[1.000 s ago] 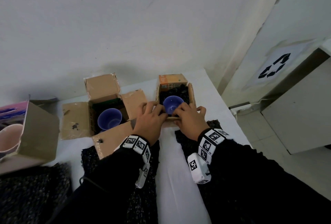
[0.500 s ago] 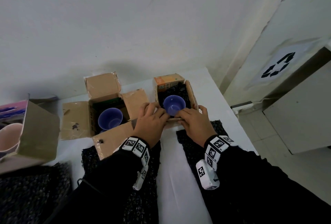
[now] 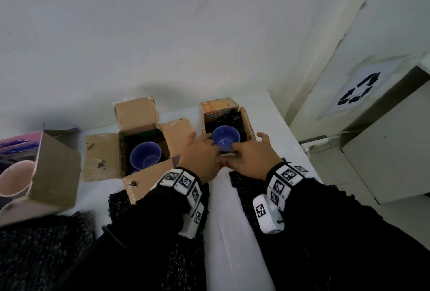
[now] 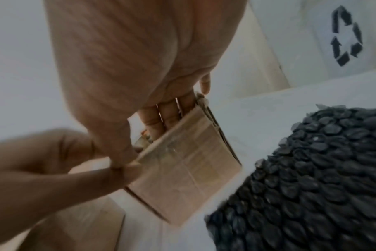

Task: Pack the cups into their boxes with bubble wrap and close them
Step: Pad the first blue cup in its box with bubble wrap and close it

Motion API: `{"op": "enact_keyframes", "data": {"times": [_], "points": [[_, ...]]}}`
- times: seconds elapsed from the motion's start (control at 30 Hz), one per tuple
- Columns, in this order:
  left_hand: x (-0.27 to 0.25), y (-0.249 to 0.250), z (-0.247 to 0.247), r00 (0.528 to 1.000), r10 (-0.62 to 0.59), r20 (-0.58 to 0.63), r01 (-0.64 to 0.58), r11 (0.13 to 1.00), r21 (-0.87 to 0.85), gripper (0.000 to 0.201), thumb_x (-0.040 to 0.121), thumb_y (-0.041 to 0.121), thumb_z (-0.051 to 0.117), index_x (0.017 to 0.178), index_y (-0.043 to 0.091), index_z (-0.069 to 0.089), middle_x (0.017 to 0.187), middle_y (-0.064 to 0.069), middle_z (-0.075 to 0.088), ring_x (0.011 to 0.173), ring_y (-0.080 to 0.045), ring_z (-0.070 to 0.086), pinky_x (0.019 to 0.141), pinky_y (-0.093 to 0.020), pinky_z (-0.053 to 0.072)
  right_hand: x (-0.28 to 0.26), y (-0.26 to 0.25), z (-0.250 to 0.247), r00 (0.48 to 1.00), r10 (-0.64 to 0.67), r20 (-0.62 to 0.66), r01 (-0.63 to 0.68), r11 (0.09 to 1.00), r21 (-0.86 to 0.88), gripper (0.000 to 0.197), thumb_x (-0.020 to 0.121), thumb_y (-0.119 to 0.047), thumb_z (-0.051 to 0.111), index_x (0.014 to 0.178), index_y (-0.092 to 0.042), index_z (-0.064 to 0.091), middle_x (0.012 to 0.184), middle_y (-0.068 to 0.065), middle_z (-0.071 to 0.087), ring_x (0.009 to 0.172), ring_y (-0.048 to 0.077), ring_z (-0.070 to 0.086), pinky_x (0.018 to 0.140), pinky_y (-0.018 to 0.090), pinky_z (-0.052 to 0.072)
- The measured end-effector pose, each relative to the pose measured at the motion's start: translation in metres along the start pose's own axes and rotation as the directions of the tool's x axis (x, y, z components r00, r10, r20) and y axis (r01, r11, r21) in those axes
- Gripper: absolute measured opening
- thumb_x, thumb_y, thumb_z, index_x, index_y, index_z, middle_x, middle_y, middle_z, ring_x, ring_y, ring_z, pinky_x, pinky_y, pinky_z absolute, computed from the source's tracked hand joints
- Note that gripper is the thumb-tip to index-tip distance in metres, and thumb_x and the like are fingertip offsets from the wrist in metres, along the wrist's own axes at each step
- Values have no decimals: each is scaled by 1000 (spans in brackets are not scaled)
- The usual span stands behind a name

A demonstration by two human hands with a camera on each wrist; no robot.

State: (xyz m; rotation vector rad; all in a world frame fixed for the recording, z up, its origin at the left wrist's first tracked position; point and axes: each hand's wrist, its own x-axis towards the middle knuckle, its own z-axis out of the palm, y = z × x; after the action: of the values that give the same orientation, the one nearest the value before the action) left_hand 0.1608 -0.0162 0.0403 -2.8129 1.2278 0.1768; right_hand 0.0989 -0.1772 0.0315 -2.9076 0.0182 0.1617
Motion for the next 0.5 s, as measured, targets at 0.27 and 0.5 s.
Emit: {"op": "enact_keyframes", "data": {"times": [0.27,0.5], "points": [[15,-19,8,991,-62,-119,61,998,-10,52,88,42,36,136,24,47,142,4,46,140,-23,26,115,-51,7,43,21,-13,997,28,-68,-37,991,-130,56,89,-42,55,139,-20,41,146,0,43,136,19,36,111,47,19],[26,-28,21,995,-52,-80,54,998,16,70,80,53,16,138,25,43,137,4,48,131,-26,37,111,-60,9,54,26,0,1000,5,20,2,935,-353,45,93,-45,37,129,-21,49,155,0,31,149,20,-4,104,62,-25]]}}
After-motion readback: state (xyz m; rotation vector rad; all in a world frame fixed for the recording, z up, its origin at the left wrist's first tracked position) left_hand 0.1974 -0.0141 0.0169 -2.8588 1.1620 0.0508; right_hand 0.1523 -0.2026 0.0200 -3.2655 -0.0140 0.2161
